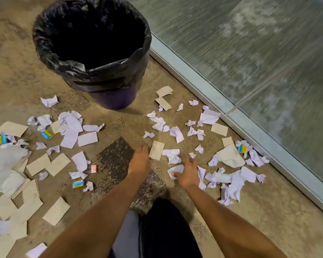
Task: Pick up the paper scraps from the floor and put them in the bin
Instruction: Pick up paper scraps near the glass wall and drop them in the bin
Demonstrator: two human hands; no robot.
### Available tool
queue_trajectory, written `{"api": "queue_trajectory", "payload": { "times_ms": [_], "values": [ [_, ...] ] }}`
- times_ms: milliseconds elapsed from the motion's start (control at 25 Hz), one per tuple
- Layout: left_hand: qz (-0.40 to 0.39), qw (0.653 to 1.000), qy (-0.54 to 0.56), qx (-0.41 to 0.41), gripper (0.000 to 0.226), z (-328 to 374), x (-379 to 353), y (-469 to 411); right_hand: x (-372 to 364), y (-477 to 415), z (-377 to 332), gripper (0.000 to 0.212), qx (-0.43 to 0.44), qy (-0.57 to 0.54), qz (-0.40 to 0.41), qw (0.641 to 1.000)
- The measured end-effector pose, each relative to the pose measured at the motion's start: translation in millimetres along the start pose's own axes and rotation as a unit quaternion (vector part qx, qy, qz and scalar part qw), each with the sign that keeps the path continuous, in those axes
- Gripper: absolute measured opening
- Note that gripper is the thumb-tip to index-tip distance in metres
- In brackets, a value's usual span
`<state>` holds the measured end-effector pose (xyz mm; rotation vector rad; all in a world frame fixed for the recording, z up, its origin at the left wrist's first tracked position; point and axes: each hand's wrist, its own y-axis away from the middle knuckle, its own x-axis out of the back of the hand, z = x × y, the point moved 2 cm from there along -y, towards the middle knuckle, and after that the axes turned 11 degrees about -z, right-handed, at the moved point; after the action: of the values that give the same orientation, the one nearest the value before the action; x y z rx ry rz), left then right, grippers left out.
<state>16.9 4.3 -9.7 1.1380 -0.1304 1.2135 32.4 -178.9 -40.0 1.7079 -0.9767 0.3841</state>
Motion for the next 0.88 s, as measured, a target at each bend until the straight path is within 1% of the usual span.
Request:
{"api": "queue_trajectory", "payload": {
  "times_ms": [120, 160, 240, 280, 320, 400, 480, 520, 560, 600, 640, 720, 760, 800, 840, 880],
  "values": [
    [0.007, 1.000, 0.008, -0.012, 0.067, 2.7, -1.9, -15.7, 0.6, -5.6, -10.3, 0.100, 0.000, 0.052, 0.009, 0.999],
    [0.007, 0.999, -0.005, -0.031, 0.071, 3.0, -4.1, -23.0, 0.1, -7.8, -13.8, 0.103, 0.013, 0.069, 0.008, 0.998],
    [-0.016, 0.993, -0.093, -0.073, 0.081, 2.4, -15.4, -35.2, -1.5, -11.6, -19.4, 0.109, 0.039, 0.111, -0.002, 0.993],
    [-0.031, 0.985, -0.151, -0.083, 0.087, 2.4, -20.5, -40.2, -1.2, -13.8, -22.3, 0.112, 0.048, 0.138, -0.015, 0.989],
    [-0.041, 0.978, -0.186, -0.083, 0.092, 2.1, -23.6, -44.6, -0.8, -17.8, -24.2, 0.115, 0.053, 0.164, -0.030, 0.985],
    [-0.061, 0.975, -0.204, -0.063, 0.097, 4.1, -27.6, -49.6, -1.2, -23.2, -24.9, 0.115, 0.050, 0.216, -0.042, 0.974],
    [-0.095, 0.970, -0.218, -0.059, 0.091, 3.3, -32.7, -49.9, -4.5, -21.7, -21.4, 0.104, 0.053, 0.258, -0.060, 0.963],
    [-0.101, 0.970, -0.215, -0.060, 0.085, 2.1, -34.3, -49.1, -6.9, -19.1, -18.1, 0.097, 0.059, 0.276, -0.053, 0.958],
    [-0.102, 0.973, -0.199, -0.060, 0.078, 1.2, -34.2, -47.7, -9.0, -16.8, -14.5, 0.091, 0.074, 0.287, -0.022, 0.955],
    [-0.097, 0.974, -0.194, -0.064, 0.073, 1.1, -34.1, -45.8, -10.5, -14.7, -12.1, 0.085, 0.091, 0.298, 0.019, 0.950],
    [-0.082, 0.973, -0.203, -0.067, 0.074, 3.6, -32.2, -42.8, -12.8, -13.6, -9.0, 0.081, 0.108, 0.312, 0.043, 0.943],
    [-0.052, 0.971, -0.220, -0.078, 0.077, 5.9, -29.1, -37.6, -18.7, -13.7, -4.8, 0.075, 0.128, 0.346, 0.041, 0.928],
    [-0.036, 0.976, -0.201, -0.072, 0.073, 6.2, -27.1, -37.1, -18.0, -12.7, -5.1, 0.072, 0.141, 0.342, 0.054, 0.927],
    [-0.020, 0.981, -0.183, -0.063, 0.064, 5.4, -25.6, -36.9, -16.6, -11.7, -5.1, 0.066, 0.156, 0.318, 0.085, 0.931],
    [-0.001, 0.985, -0.164, -0.054, 0.054, 2.8, -23.1, -35.8, -14.9, -10.5, -5.1, 0.057, 0.155, 0.287, 0.103, 0.940],
    [0.017, 0.986, -0.158, -0.043, 0.046, 0.7, -20.5, -35.3, -14.5, -10.1, -4.7, 0.049, 0.145, 0.249, 0.102, 0.952]
  ]
}}
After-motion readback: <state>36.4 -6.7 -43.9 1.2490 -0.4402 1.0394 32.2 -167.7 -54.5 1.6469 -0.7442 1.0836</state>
